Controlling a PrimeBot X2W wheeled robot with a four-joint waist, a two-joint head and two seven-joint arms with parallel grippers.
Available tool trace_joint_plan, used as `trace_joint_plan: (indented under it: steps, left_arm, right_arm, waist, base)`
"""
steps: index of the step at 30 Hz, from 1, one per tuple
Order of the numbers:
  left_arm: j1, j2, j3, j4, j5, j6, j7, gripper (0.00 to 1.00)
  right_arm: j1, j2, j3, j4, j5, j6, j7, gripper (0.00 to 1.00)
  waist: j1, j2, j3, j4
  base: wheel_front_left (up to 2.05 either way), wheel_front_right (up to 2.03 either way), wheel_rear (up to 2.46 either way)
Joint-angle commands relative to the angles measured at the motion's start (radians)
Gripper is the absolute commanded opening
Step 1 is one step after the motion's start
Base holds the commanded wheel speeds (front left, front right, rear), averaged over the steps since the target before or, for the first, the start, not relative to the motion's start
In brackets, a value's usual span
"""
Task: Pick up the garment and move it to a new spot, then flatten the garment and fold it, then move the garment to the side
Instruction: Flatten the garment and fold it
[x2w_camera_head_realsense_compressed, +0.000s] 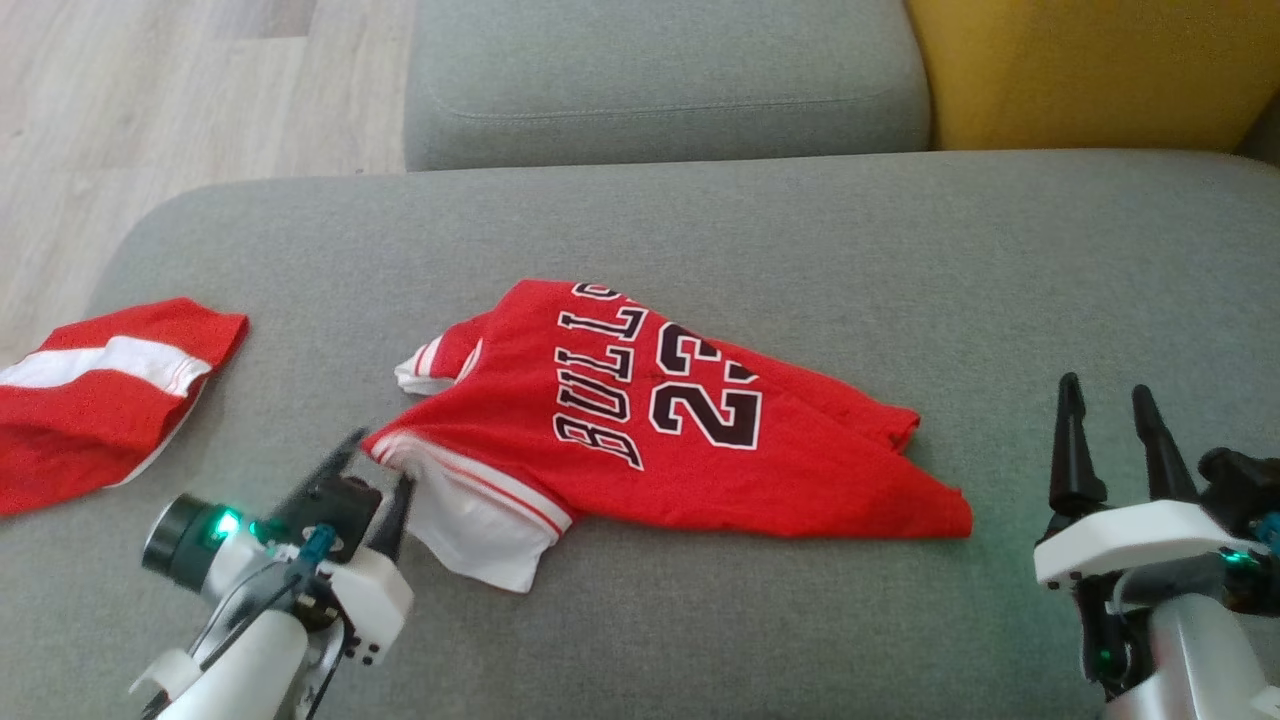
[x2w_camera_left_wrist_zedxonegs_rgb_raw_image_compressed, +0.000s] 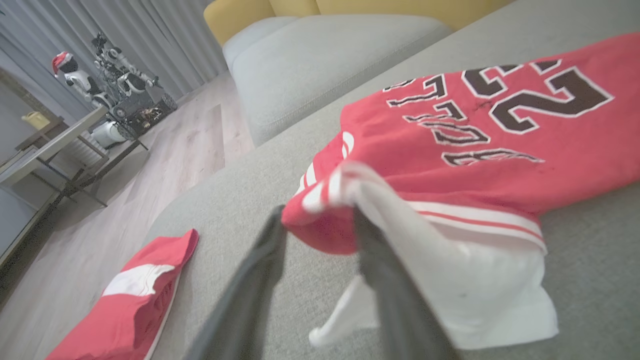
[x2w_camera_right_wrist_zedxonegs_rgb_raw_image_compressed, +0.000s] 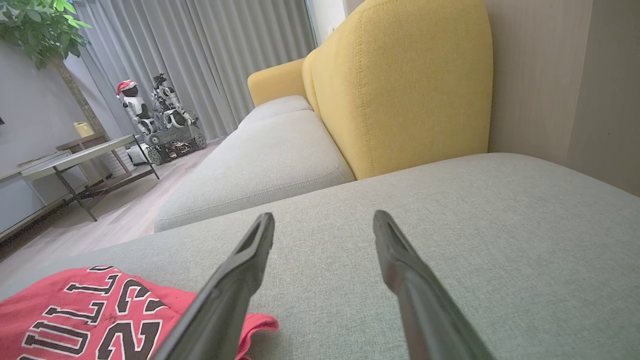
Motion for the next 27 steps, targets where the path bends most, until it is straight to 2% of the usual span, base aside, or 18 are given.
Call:
trace_joint_plan:
  steps: [1, 7, 8, 11, 16, 21, 27]
  left_arm:
    - [-0.059, 0.019, 0.046, 0.014, -0.012, 0.014, 0.013, 1.00]
    - [-0.063, -0.019, 0.127, 0.000, -0.073, 0.099, 0.000, 1.00]
    - [-0.063, -0.019, 0.127, 0.000, -0.073, 0.099, 0.000, 1.00]
    - [-0.044, -0.048, 0.189, -0.058, -0.129, 0.130, -0.018, 1.00]
    - [0.010, -0.081, 0.277, -0.189, -0.151, 0.200, -0.025, 1.00]
    - [0.094, -0.134, 0.353, -0.354, -0.151, 0.184, -0.025, 1.00]
    - [0.160, -0.187, 0.382, -0.415, -0.099, 0.140, -0.026, 1.00]
  right_arm:
    - [-0.041, -0.005, 0.041, -0.026, 0.008, -0.001, -0.010, 1.00]
    - [-0.033, -0.005, 0.050, -0.030, 0.011, -0.001, -0.011, 1.00]
    - [-0.033, -0.005, 0.050, -0.030, 0.011, -0.001, -0.011, 1.00]
    - [-0.032, -0.005, 0.047, -0.046, 0.025, -0.001, -0.023, 1.00]
    - [-0.029, -0.005, 0.017, -0.070, 0.018, -0.001, -0.028, 1.00]
    - [-0.023, -0.005, 0.005, -0.090, 0.008, -0.001, -0.024, 1.00]
    - [-0.032, -0.005, 0.038, -0.094, 0.018, -0.001, 0.016, 1.00]
  waist:
    - [0.0000, -0.0001, 0.003, -0.012]
    - [0.0000, -0.0001, 0.009, -0.021]
    - [0.0000, -0.0001, 0.009, -0.021]
    - [0.0000, -0.0001, 0.012, -0.023]
    - [0.0000, -0.0001, 0.018, -0.020]
    - [0.0000, -0.0001, 0.025, -0.009]
    - [0.0000, -0.0001, 0.051, 0.019]
  base:
    - [0.00, 0.00, 0.00]
    - [0.00, 0.00, 0.00]
    - [0.00, 0.00, 0.00]
    - [0.00, 0.00, 0.00]
    - [0.00, 0.00, 0.00]
    - [0.00, 0.00, 0.00]
    - [0.00, 0.00, 0.00]
